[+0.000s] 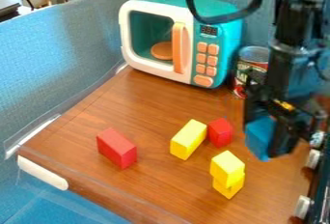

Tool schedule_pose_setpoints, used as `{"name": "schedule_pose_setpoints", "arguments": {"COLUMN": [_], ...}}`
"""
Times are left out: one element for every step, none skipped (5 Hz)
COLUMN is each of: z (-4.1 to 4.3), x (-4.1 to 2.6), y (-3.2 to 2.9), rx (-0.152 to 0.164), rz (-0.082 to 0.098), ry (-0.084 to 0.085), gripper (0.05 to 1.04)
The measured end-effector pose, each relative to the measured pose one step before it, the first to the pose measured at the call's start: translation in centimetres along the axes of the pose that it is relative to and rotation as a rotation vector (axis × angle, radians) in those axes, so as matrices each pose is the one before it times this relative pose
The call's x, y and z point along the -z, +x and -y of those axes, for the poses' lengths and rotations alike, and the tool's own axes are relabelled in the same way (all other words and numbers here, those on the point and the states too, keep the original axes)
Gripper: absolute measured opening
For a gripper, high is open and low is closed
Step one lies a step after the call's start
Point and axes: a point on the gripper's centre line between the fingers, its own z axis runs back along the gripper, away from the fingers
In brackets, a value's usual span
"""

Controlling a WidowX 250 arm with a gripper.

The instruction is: Put the blue block in yellow block

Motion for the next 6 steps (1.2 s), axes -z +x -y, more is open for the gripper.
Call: {"name": "schedule_pose_setpoints", "arguments": {"z": [-0.854, -1.621, -0.748, -0.444, 0.374, -0.321], "x": [1.091, 0.620, 0.109, 0.130, 1.134, 1.848], "y": [-0.251, -0.931, -0.087, 0.160, 0.174, 0.896], "rx": [-0.0302, -0.0738, -0.0304, -0.0161, 0.0127, 0.0070], "rz": [-0.0295, -0.0174, 0.0110, 0.0060, -0.0365, -0.0395], "ry": [-0.0179, -0.0146, 0.0090, 0.0262, -0.0026, -0.0072], "gripper": [0.606, 0.606, 0.606, 0.606, 0.606, 0.606]}}
